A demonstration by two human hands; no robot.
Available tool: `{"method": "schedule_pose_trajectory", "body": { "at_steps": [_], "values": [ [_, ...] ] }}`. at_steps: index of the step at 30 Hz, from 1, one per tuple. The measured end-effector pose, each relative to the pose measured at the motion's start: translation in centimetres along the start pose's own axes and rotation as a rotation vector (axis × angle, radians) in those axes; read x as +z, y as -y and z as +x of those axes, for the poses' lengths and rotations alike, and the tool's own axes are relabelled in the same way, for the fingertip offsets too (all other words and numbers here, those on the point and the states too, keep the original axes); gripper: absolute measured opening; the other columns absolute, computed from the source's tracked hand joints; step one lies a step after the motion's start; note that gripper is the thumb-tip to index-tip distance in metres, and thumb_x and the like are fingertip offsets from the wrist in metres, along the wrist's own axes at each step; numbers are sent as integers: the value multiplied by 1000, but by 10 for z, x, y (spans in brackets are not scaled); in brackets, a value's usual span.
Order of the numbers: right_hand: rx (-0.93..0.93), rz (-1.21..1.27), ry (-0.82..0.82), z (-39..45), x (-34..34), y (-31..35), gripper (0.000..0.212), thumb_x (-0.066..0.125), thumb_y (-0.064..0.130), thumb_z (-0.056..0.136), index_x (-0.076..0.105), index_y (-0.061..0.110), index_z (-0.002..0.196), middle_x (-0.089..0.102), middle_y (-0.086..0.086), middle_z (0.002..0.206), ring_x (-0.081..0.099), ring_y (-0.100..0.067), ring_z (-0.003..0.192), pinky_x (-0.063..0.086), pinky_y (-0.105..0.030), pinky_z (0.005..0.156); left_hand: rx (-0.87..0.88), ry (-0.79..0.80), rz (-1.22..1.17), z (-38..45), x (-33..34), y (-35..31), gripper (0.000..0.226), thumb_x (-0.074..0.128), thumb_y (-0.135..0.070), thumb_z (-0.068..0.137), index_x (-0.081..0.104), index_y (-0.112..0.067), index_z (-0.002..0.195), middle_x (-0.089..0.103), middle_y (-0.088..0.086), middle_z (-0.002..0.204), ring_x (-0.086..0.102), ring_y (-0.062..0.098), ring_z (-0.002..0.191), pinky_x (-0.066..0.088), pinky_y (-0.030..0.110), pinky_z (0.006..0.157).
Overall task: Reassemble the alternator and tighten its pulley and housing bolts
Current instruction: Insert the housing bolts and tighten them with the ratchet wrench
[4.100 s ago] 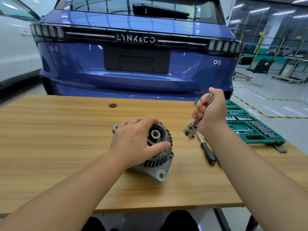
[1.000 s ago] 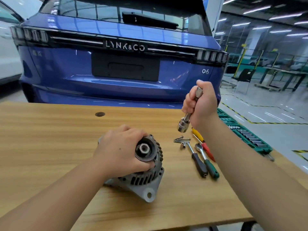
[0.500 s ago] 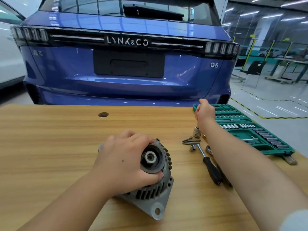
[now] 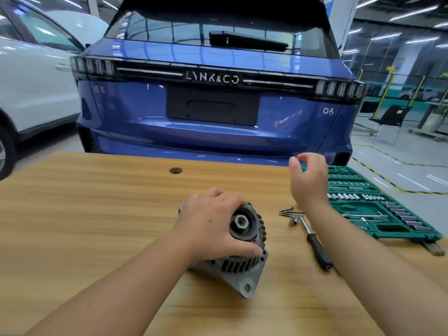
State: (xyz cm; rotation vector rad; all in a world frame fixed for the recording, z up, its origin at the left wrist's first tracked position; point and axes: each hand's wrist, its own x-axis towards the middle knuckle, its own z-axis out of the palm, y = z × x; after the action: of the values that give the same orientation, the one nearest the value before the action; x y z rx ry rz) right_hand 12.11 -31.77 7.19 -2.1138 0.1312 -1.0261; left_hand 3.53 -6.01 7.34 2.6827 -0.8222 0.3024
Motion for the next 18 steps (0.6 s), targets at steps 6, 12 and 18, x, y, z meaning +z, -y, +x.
{"method": "schedule_pose_trajectory", "body": {
  "at_steps": [6,12,18],
  "values": [
    [471,317,888,-80,5,65,60,54,71,88,68,22,120,73,-2,112,70,-21,100,52,-41,93,-5,-401,-193,-26,10,-5,69,41,-75,87,62,-24,128,59,-12,127,46,6,120,32,38,100],
    [854,563,1065,-97,3,54,66,72,74,70,82,14,96,74,-15,114,74,-30,100,52,-41,90,-1070,-414,-1102,-55,26,1,110,83,-64,72,26,-21,156,43,9,151,48,29,133,52,46,92],
    [894,685,1038,-105,9,55,65,77,72,64,82,14,94,73,-17,116,74,-32,100,59,-39,78,-1192,-239,-1667,-39,16,6,102,91,-64,57,51,-16,138,73,18,117,72,41,101,58,55,78]
  ]
}}
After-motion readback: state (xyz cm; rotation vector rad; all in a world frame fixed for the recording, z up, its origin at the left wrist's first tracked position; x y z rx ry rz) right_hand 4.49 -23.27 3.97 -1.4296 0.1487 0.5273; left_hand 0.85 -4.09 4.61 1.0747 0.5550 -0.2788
